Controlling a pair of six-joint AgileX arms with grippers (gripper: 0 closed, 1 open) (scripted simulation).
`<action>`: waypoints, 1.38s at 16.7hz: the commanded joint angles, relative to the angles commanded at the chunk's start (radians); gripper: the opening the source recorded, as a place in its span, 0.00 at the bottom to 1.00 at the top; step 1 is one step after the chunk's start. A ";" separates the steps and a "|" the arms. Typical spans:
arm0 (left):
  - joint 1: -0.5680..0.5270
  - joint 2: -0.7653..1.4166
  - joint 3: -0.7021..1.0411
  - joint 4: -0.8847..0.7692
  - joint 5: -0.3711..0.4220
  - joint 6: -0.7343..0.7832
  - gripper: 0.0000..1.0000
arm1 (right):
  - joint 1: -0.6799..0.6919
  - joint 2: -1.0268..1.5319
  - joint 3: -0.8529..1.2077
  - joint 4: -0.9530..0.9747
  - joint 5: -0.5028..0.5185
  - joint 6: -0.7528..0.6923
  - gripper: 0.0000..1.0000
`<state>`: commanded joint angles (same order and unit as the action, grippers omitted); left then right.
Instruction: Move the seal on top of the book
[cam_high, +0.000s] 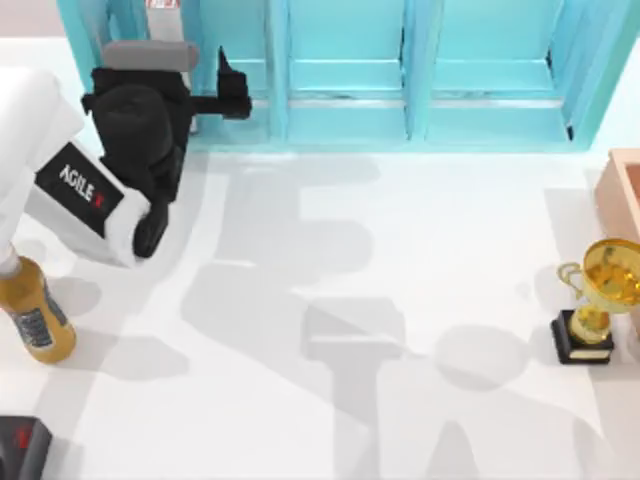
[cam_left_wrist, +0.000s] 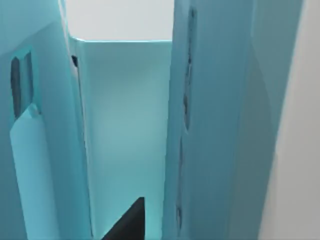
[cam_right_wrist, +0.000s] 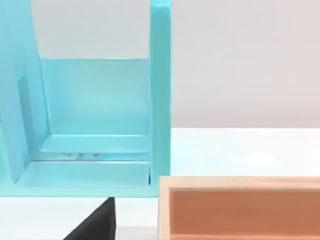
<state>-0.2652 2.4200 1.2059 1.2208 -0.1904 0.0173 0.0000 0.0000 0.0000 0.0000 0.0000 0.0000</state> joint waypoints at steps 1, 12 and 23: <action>0.000 0.000 0.000 0.000 0.000 0.000 0.92 | 0.000 0.000 0.000 0.000 0.000 0.000 1.00; 0.000 0.000 0.000 0.000 0.000 0.000 0.10 | 0.000 0.000 0.000 0.000 0.000 0.000 1.00; -0.005 -0.004 -0.002 -0.002 0.000 0.001 0.00 | 0.000 0.000 0.000 0.000 0.000 0.000 1.00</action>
<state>-0.2707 2.4164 1.2038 1.2191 -0.1904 0.0181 0.0000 0.0000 0.0000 0.0000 0.0000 0.0000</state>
